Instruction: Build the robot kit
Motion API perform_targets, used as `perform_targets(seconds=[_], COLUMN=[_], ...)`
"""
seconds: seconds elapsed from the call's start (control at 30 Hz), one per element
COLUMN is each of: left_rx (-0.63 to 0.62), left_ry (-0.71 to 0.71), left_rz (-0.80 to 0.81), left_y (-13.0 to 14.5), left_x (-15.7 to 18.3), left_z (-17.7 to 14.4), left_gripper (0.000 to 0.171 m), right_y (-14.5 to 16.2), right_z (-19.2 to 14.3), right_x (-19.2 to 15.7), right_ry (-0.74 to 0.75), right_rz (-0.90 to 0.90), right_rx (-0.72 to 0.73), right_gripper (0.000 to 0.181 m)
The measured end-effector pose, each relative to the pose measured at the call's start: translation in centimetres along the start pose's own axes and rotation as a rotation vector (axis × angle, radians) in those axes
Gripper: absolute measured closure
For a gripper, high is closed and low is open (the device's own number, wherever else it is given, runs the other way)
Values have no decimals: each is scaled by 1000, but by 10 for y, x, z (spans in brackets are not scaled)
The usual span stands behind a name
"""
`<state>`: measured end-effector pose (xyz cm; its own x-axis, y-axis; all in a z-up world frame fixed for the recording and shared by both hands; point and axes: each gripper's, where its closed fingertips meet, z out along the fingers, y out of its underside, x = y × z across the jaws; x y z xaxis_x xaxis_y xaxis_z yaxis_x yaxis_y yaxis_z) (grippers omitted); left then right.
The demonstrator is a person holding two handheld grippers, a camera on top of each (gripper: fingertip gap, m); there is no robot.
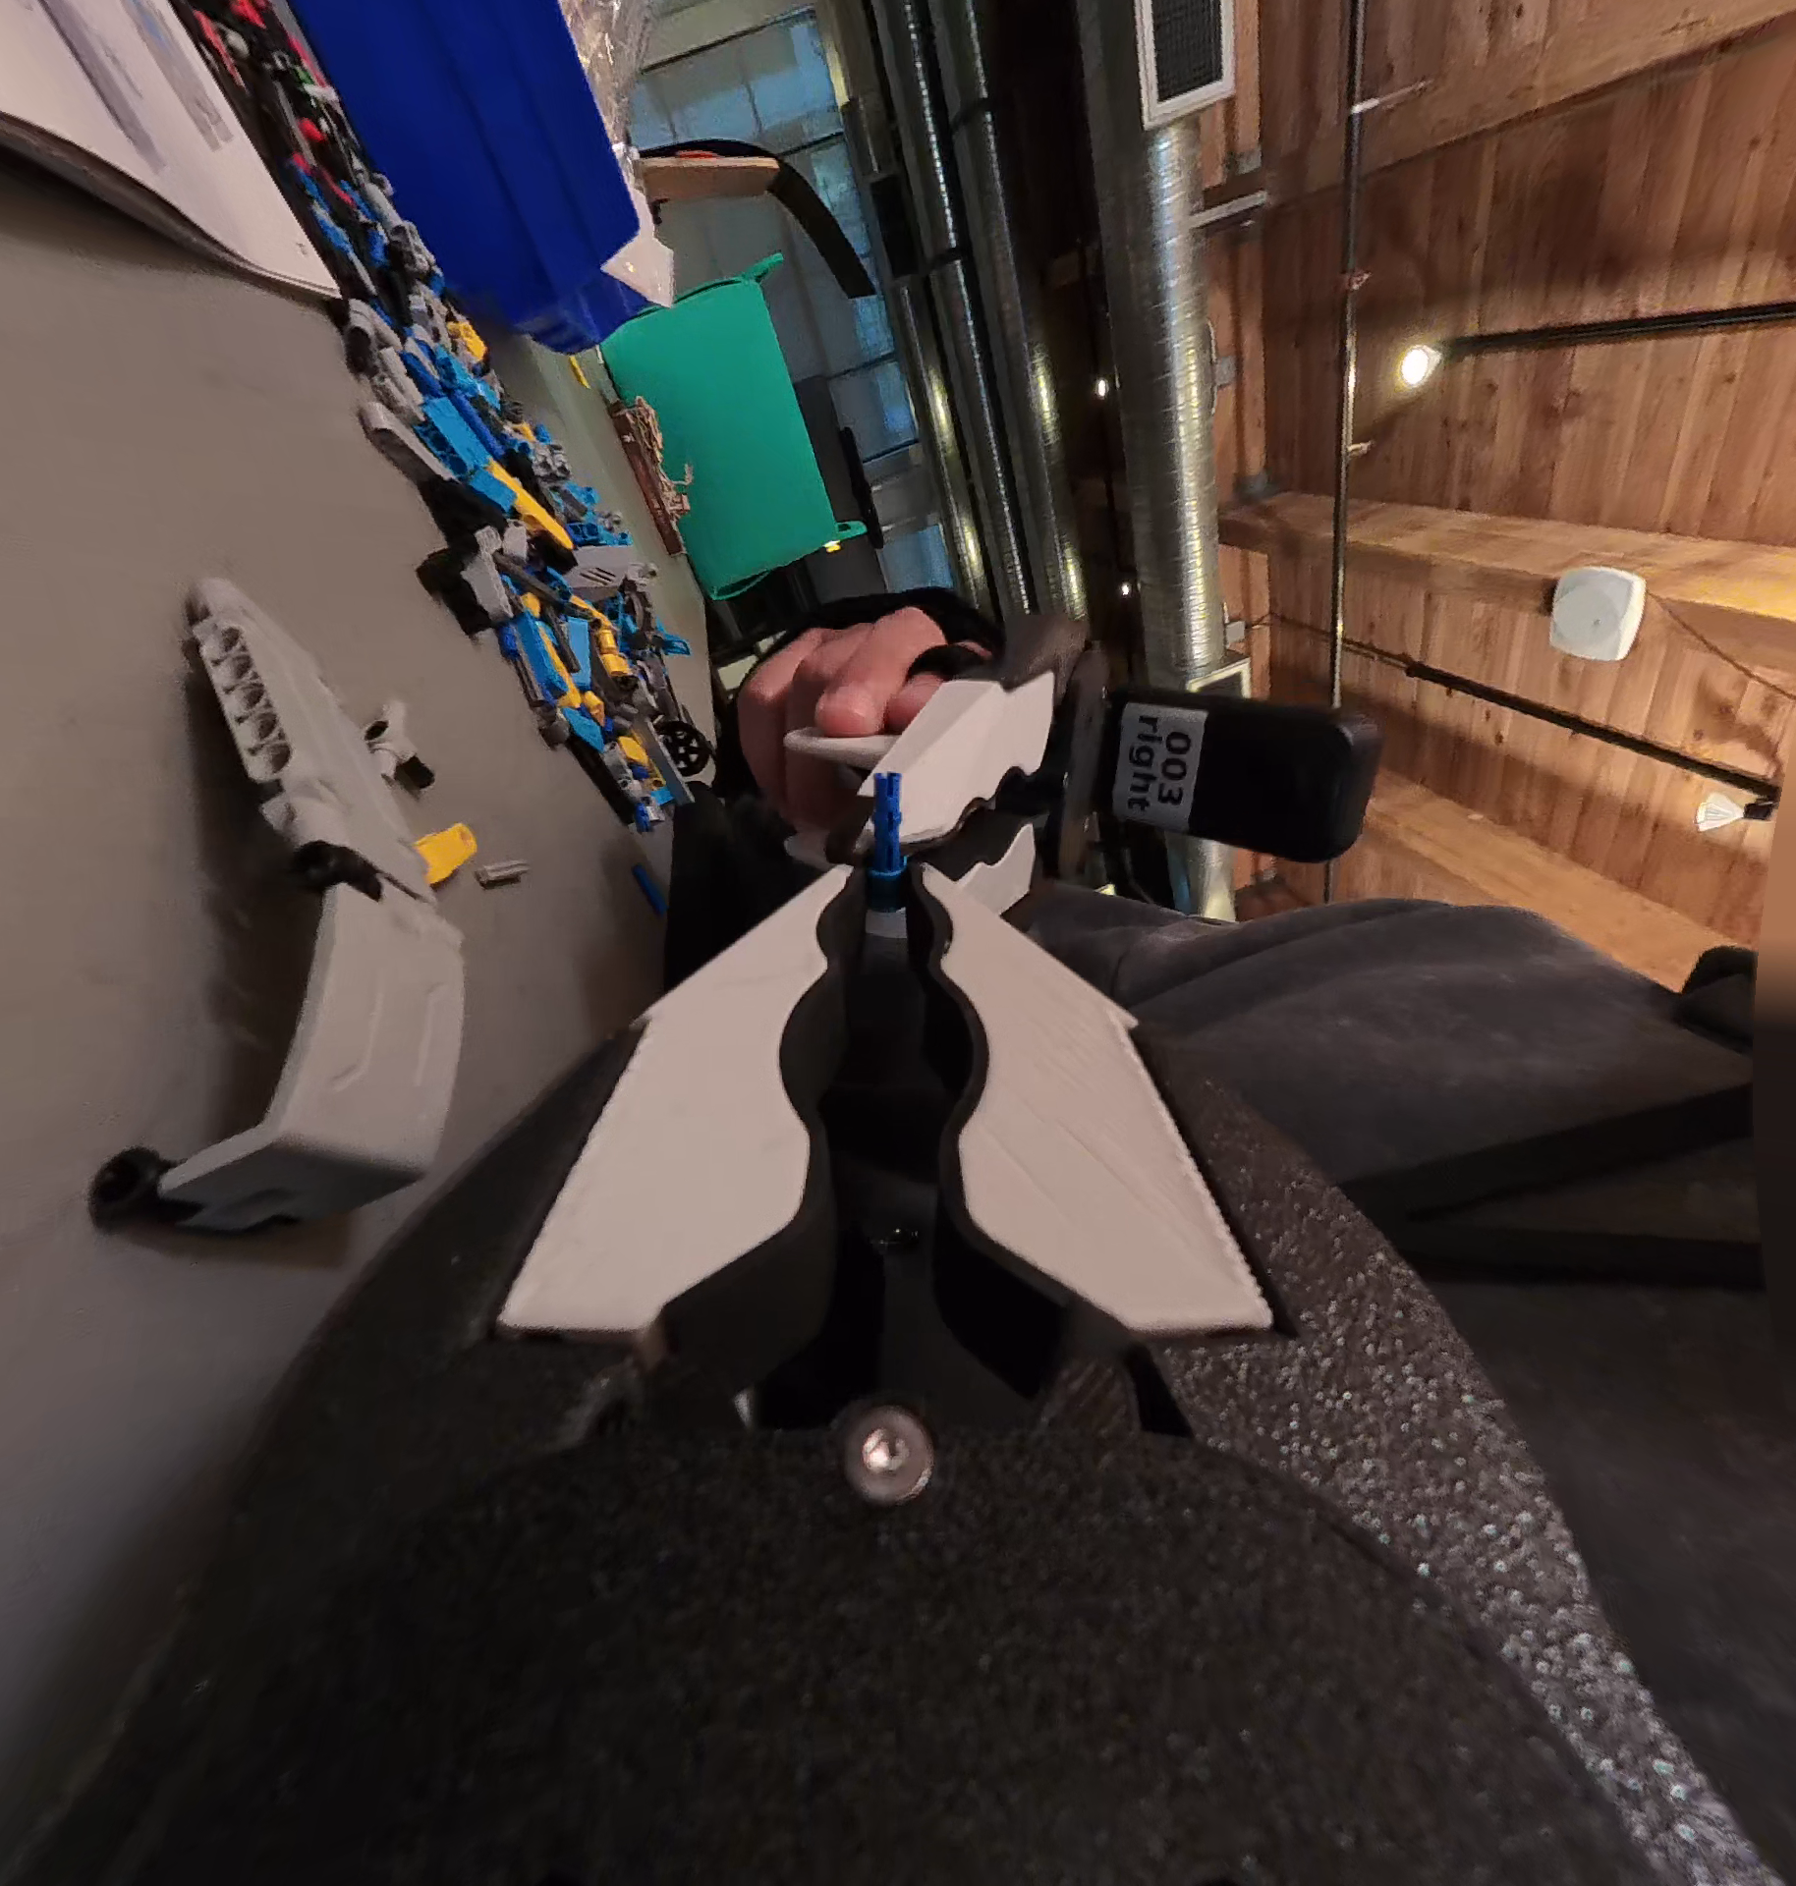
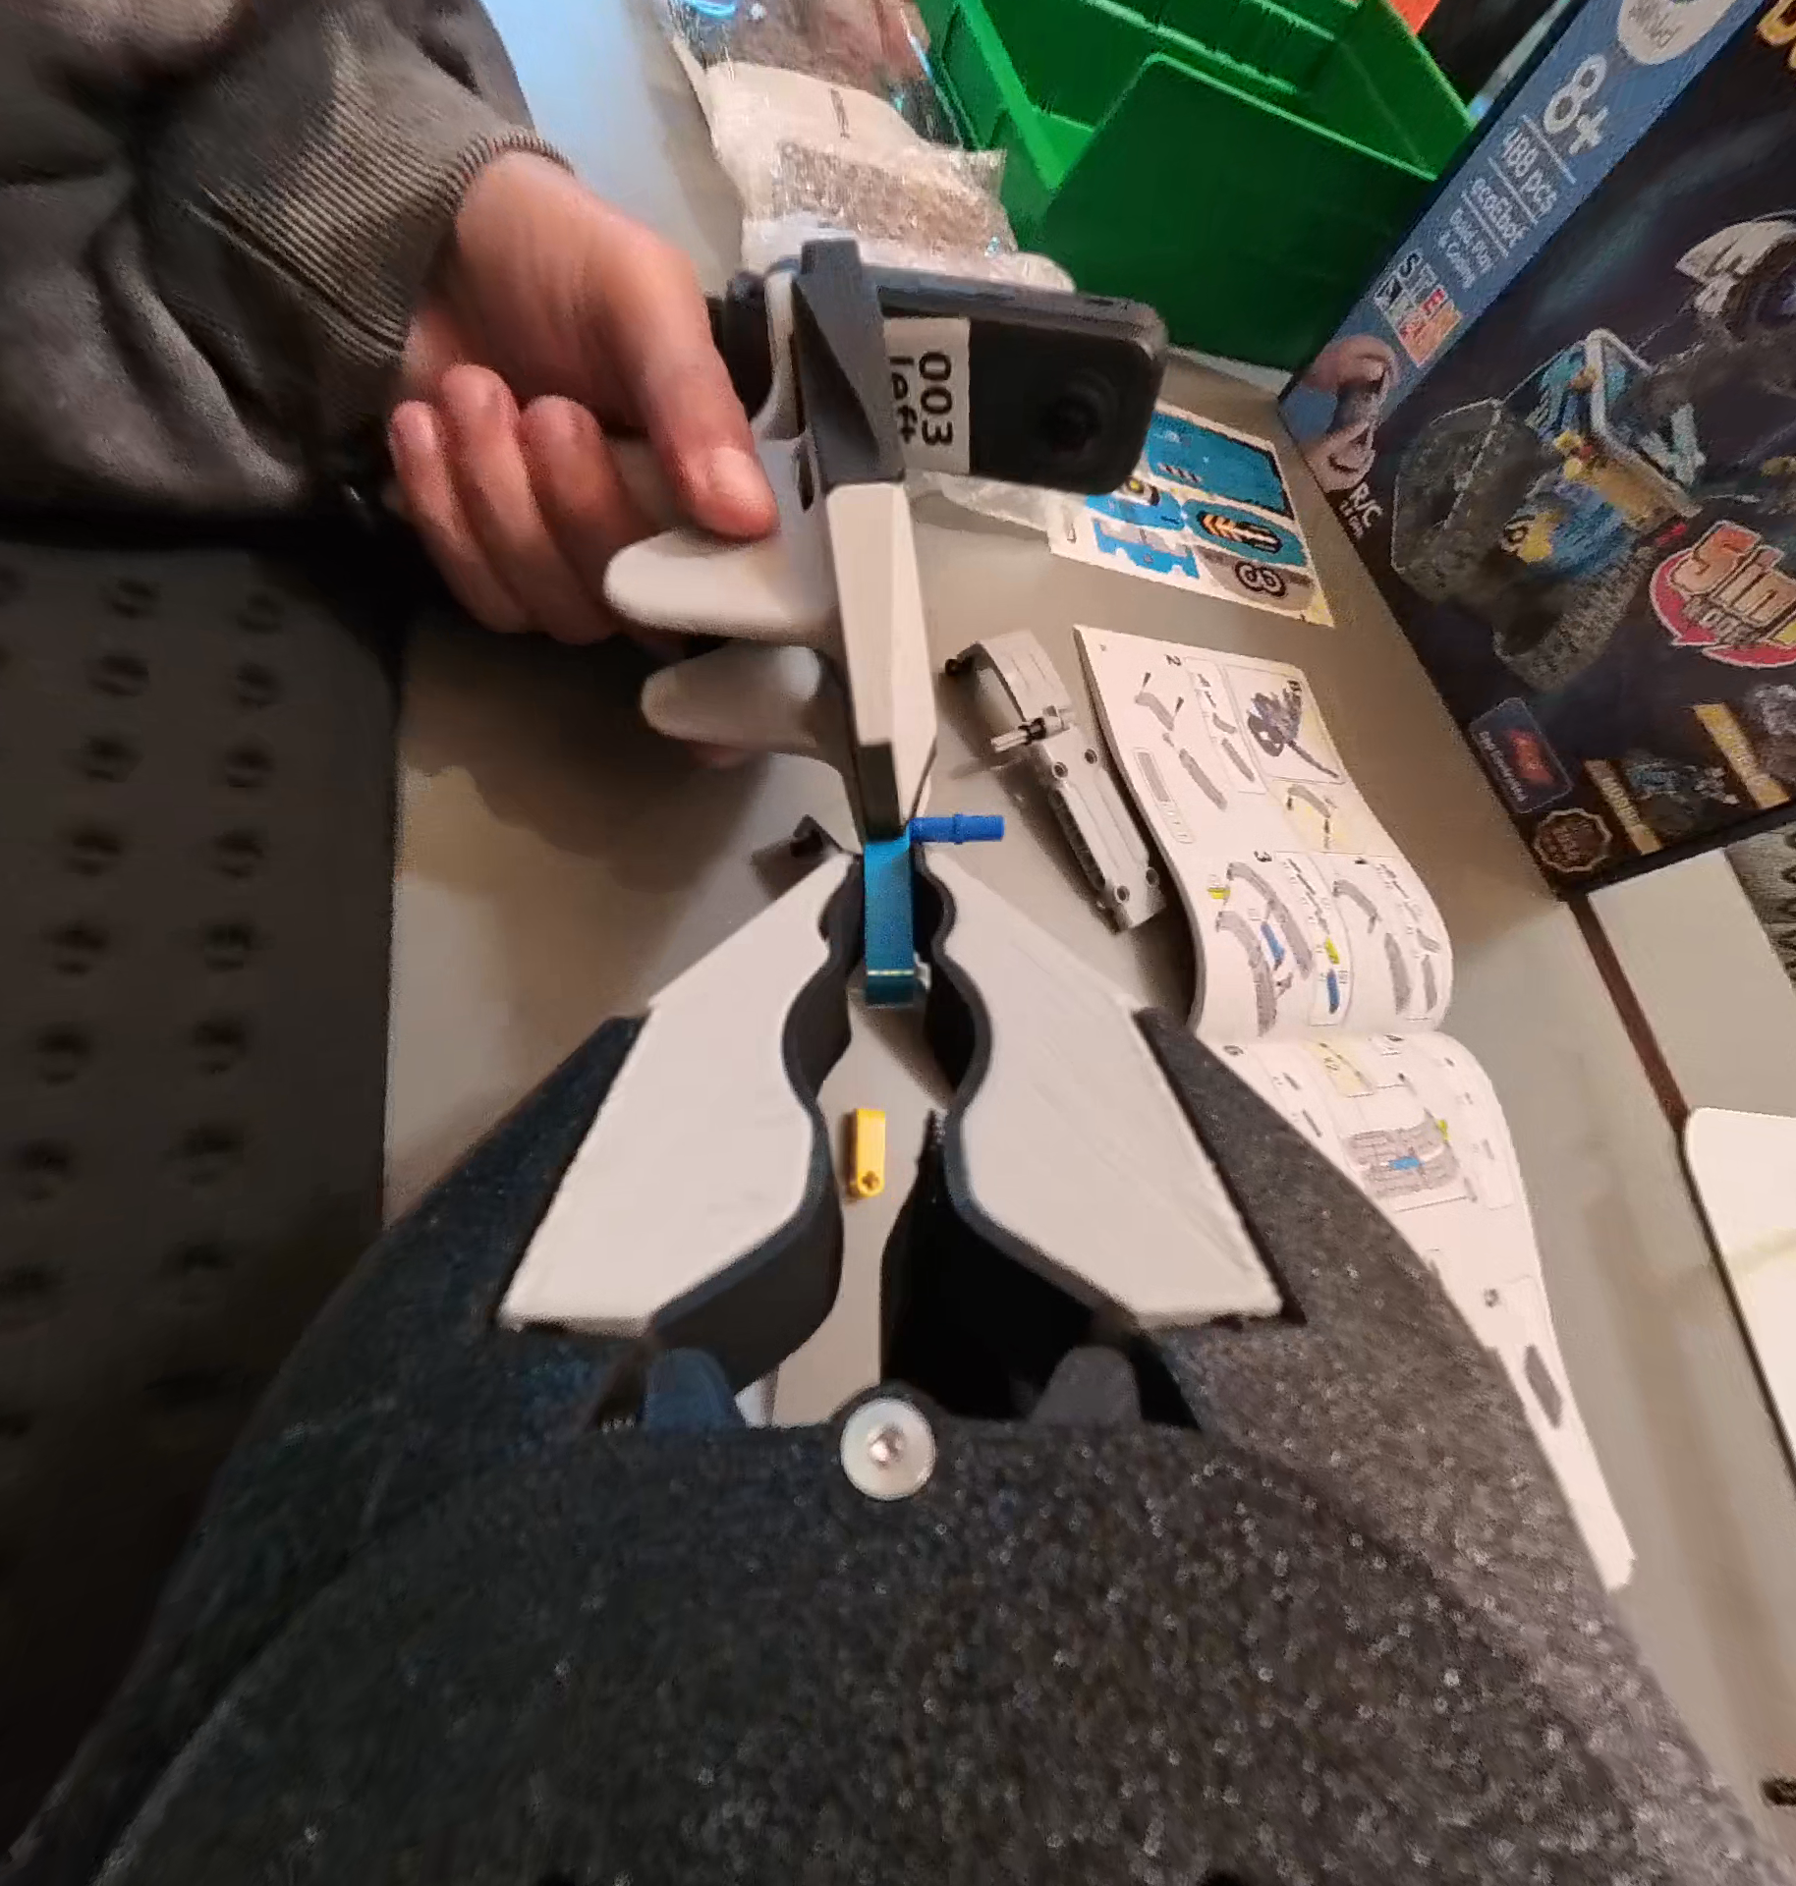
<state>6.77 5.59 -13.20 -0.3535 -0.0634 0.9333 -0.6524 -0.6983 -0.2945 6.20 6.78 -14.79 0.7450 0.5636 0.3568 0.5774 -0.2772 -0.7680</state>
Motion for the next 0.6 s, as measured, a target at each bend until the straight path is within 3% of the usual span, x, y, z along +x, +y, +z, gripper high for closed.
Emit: perform_targets(seconds=[0.2,0.27,0.3,0.4,0.47,0.6], left_rx=[5,6,0,-39,-53,-60], left_ry=[1,9,14,21,17,21], left_rz=[1,-8,-14,-17,-15,-12], left_y=[-1,-1,0,7,9,10], left_x=[0,1,1,2,2,3], left_z=[0,0,0,4,5,6], left_gripper=[166,167,166,166,166,166], right_y=[0,7,8,-7,-7,-7], right_z=[0,0,-2,-6,-5,-5], right_x=[2,9,10,4,-2,0], right_ry=[-29,1,-5,-18,-29,-34], right_rz=[140,155,147,58,6,29], right_rx=[30,-1,-5,61,55,57], right_gripper=[172,139,135,135,149,156])
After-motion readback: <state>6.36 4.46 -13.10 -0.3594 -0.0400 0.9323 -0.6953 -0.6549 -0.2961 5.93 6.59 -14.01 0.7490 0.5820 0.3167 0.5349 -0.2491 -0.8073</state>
